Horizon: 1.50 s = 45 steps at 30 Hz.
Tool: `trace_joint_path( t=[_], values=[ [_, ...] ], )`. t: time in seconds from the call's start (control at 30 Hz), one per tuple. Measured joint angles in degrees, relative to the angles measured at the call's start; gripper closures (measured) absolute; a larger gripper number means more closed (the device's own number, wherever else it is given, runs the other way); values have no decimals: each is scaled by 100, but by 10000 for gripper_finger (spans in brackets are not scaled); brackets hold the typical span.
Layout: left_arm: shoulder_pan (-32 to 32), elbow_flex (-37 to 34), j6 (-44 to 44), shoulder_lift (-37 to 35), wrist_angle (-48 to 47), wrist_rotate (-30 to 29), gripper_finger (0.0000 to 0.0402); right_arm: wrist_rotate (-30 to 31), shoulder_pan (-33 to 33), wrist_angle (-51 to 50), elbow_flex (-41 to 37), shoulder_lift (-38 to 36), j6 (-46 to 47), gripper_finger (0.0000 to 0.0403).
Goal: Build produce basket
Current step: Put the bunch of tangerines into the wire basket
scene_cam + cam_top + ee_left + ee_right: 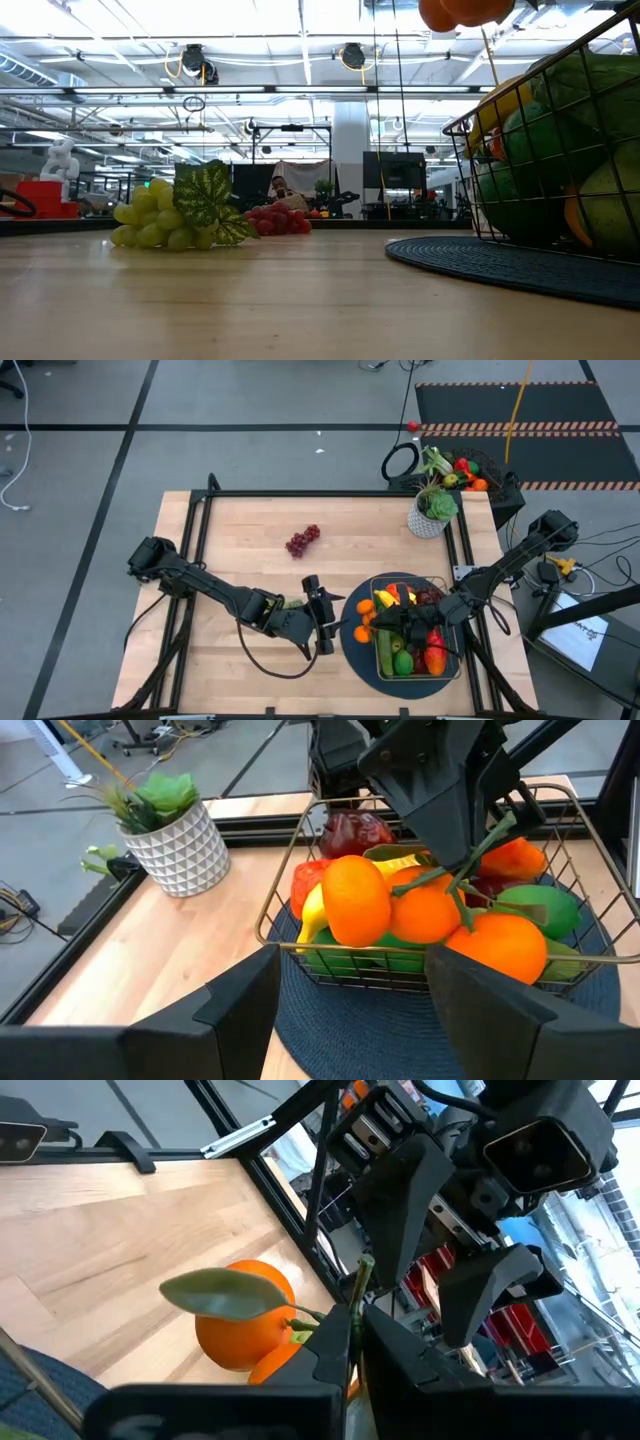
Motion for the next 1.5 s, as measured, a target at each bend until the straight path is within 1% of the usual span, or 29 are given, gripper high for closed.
trace_joint_path(
  t=[0.07, 0.53, 0.93, 1.13, 1.27, 1.5],
  values=[
    [0, 0, 0, 0, 3, 0, 151, -16, 10, 0, 0, 0, 122, 389],
    [0, 0, -5, 2, 9, 0, 151, -24, 11, 46, 0, 0, 1807, 389],
    [0, 0, 0, 2, 17, 0, 151, -26, 11, 44, 0, 0, 4910, 389],
    [-7, 0, 0, 2, 95, 0, 151, -28, 11, 44, 0, 0, 6143, 389],
    [-7, 0, -5, 2, 109, 1, 151, -30, 12, 42, 0, 0, 6619, 389],
    [-7, 0, -5, 4, 109, 2, 151, -46, 13, 42, 0, 0, 7087, 389]
  ],
)
